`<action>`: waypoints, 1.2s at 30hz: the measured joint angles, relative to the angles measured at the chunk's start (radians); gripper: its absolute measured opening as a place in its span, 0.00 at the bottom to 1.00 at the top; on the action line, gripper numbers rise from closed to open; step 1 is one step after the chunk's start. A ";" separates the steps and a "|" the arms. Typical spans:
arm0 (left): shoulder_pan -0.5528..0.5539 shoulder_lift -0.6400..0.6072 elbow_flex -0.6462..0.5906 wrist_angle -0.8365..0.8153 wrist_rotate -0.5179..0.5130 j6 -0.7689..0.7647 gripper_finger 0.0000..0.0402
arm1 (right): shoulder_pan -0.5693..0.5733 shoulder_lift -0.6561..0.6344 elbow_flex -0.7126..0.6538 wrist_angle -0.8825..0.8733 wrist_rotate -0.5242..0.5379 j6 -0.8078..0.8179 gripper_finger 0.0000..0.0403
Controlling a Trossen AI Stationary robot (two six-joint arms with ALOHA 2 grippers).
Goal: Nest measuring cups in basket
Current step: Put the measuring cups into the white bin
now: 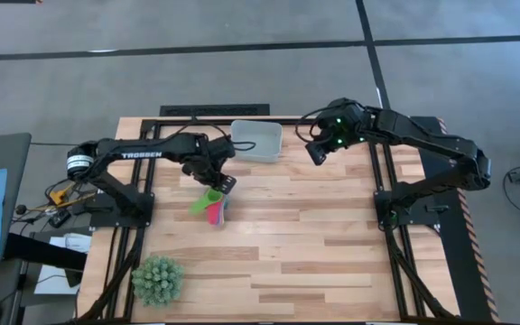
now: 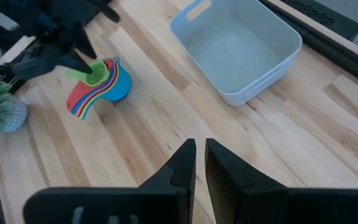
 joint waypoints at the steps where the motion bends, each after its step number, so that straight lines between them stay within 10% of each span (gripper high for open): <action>1: 0.000 -0.002 0.000 -0.016 -0.005 -0.002 0.41 | 0.002 -0.004 0.000 0.000 0.000 0.003 0.15; 9: 0.039 -0.081 -0.001 -0.108 -0.081 0.100 0.44 | 0.037 0.009 0.000 0.004 0.000 0.030 0.15; 23: 0.239 -0.095 -0.120 -0.061 0.229 0.357 0.62 | 0.128 0.021 0.001 0.005 -0.029 0.150 0.15; 36: 0.107 -0.141 -0.210 -0.308 0.009 0.346 0.46 | 0.296 0.310 0.000 0.345 0.010 0.311 0.15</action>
